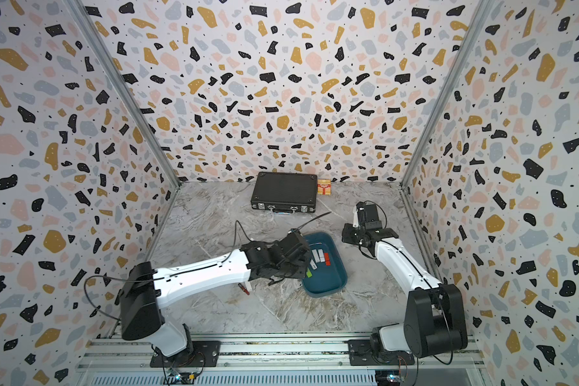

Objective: Put the usb flash drive into the storage box
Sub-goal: Place the USB flash in the storage box.

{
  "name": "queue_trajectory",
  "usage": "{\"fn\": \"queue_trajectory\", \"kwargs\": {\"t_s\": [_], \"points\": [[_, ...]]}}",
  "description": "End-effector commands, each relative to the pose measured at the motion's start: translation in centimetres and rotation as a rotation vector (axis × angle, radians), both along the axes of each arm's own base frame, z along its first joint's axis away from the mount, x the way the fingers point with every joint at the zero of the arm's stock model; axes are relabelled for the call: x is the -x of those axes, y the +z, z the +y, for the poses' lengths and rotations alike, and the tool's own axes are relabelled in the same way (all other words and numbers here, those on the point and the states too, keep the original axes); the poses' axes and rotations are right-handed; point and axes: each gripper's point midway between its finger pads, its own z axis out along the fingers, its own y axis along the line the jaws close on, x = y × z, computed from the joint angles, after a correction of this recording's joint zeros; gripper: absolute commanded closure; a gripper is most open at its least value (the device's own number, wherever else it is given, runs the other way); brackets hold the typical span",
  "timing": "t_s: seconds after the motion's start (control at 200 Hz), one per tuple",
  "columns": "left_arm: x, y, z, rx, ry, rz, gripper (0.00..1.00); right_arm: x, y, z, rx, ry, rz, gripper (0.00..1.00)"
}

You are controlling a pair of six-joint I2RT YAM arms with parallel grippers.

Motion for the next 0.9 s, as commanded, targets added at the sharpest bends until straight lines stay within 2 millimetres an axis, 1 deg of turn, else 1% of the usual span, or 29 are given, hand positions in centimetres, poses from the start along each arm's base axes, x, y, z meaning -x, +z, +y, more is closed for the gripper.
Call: {"fn": "queue_trajectory", "kwargs": {"t_s": [0.0, 0.085, 0.17, 0.23, 0.285, 0.345, 0.405, 0.465, 0.521, 0.556, 0.601, 0.641, 0.696, 0.736, 0.751, 0.761, 0.766, 0.771, 0.776, 0.781, 0.791, 0.796, 0.801, 0.831, 0.861, 0.896], "points": [[0.2, -1.6, -2.3, -0.038, -0.04, 0.006, 0.81, 0.4, 0.2, -1.3, -0.062, -0.063, 0.002, 0.61], [0.1, -3.5, -3.6, -0.069, -0.061, 0.033, 0.8, 0.6, 0.0, -2.2, -0.054, -0.089, 0.007, 0.61], [0.0, -5.0, -4.7, -0.088, -0.077, 0.056, 0.77, 0.7, -0.2, -2.6, -0.045, -0.101, 0.009, 0.61], [0.0, -5.9, -5.0, -0.106, -0.087, 0.071, 0.72, 0.8, -0.3, -2.7, -0.044, -0.103, 0.012, 0.62], [0.0, -5.9, -5.3, -0.11, -0.096, 0.071, 0.69, 0.9, -0.2, -2.8, -0.042, -0.11, 0.007, 0.62], [-0.3, -5.7, -5.1, -0.114, -0.093, 0.058, 0.63, 1.0, -0.3, -2.8, -0.045, -0.109, -0.005, 0.61], [-0.8, -4.6, -4.6, -0.127, -0.105, 0.011, 0.58, 1.1, -0.2, -2.6, -0.056, -0.102, -0.016, 0.61], [-1.5, -3.2, -3.4, -0.146, -0.096, -0.037, 0.54, 1.1, -0.1, -2.3, -0.067, -0.088, -0.021, 0.61], [-2.2, -1.7, -1.9, -0.149, -0.084, -0.06, 0.53, 1.2, 0.1, -1.7, -0.095, -0.062, -0.021, 0.61], [-2.7, -0.8, -0.4, -0.147, -0.066, -0.067, 0.53, 1.2, 0.4, -1.1, -0.121, -0.038, -0.026, 0.62], [-3.4, 0.3, 2.0, -0.139, -0.025, -0.079, 0.53, 1.3, 0.7, -0.1, -0.147, -0.005, -0.026, 0.63], [-4.0, 1.3, 4.7, -0.124, 0.019, -0.091, 0.53, 1.5, 0.9, 1.0, -0.157, 0.028, -0.02, 0.64], [-4.8, 2.3, 9.1, -0.106, 0.095, -0.103, 0.52, 1.8, 1.4, 3.2, -0.158, 0.102, -0.022, 0.64], [-5.2, 3.0, 12.8, -0.095, 0.161, -0.106, 0.52, 2.3, 1.6, 5.1, -0.148, 0.161, -0.014, 0.64], [-5.3, 2.9, 14.1, -0.096, 0.185, -0.103, 0.52, 2.5, 1.6, 6.0, -0.145, 0.187, -0.01, 0.64], [-5.4, 3.5, 14.9, -0.084, 0.202, -0.109, 0.52, 2.7, 1.6, 6.6, -0.144, 0.204, -0.008, 0.64], [-5.2, 3.1, 15.5, -0.091, 0.209, -0.102, 0.52, 2.8, 1.6, 6.9, -0.143, 0.213, -0.008, 0.64], [-5.4, 3.6, 15.9, -0.08, 0.22, -0.109, 0.52, 2.8, 1.6, 7.1, -0.143, 0.22, -0.005, 0.64], [-5.4, 3.3, 16.5, -0.085, 0.229, -0.105, 0.52, 2.9, 1.7, 7.4, -0.143, 0.229, -0.006, 0.63], [-5.4, 3.6, 16.8, -0.079, 0.236, -0.108, 0.52, 3.0, 1.6, 7.8, -0.142, 0.241, -0.004, 0.63], [-5.4, 3.6, 17.8, -0.077, 0.253, -0.107, 0.52, 3.1, 1.6, 8.4, -0.143, 0.259, -0.003, 0.63], [-5.3, 3.4, 18.4, -0.08, 0.263, -0.103, 0.52, 3.2, 1.6, 8.6, -0.143, 0.267, -0.003, 0.64], [-5.3, 3.7, 18.8, -0.075, 0.27, -0.104, 0.52, 3.3, 1.6, 9.0, -0.142, 0.278, -0.003, 0.63], [-5.1, 3.9, 21.5, -0.066, 0.321, -0.104, 0.52, 3.8, 1.6, 10.9, -0.138, 0.33, 0.001, 0.63], [-4.8, 3.7, 24.3, -0.07, 0.378, -0.101, 0.51, 4.4, 1.4, 12.7, -0.129, 0.377, 0.004, 0.63], [-4.3, 3.9, 27.2, -0.072, 0.43, -0.109, 0.5, 5.1, 1.2, 14.9, -0.122, 0.432, 0.004, 0.63]]}}
